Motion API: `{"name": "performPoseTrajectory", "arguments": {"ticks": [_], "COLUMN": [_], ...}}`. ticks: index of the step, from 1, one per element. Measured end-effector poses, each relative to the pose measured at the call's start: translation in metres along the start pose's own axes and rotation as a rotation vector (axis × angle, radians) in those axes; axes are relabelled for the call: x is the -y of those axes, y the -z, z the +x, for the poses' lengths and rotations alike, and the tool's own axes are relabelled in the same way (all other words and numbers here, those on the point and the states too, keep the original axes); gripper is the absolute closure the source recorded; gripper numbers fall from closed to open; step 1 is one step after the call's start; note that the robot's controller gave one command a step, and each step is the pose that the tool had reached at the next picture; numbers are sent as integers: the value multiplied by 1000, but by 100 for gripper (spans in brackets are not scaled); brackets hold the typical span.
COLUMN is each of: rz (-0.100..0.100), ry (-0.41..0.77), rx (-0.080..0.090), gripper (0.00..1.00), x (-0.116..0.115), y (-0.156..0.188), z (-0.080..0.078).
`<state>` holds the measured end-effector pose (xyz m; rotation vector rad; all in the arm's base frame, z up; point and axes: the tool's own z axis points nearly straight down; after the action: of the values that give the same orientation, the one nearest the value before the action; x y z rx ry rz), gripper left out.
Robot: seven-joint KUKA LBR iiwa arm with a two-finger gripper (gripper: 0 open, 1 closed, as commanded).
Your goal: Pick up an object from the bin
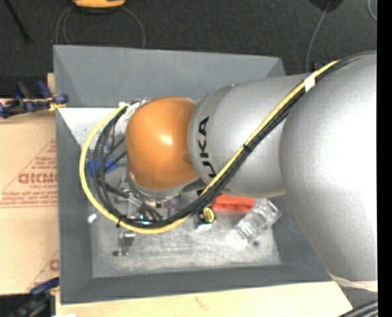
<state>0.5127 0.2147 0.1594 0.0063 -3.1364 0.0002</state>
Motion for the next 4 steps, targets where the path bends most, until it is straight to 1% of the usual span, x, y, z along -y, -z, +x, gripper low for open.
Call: {"name": "performPoseTrajectory", "arguments": {"ticks": [1, 2, 3, 4], "rz": [-6, -3, -3, -2], "ry": [-32, 119, 198, 195], "rx": [14, 17, 22, 22], "gripper": [0, 0, 0, 100], "x": [35, 102, 156, 155], "y": [-88, -84, -84, -82], "z": [-33, -96, -88, -89]}}
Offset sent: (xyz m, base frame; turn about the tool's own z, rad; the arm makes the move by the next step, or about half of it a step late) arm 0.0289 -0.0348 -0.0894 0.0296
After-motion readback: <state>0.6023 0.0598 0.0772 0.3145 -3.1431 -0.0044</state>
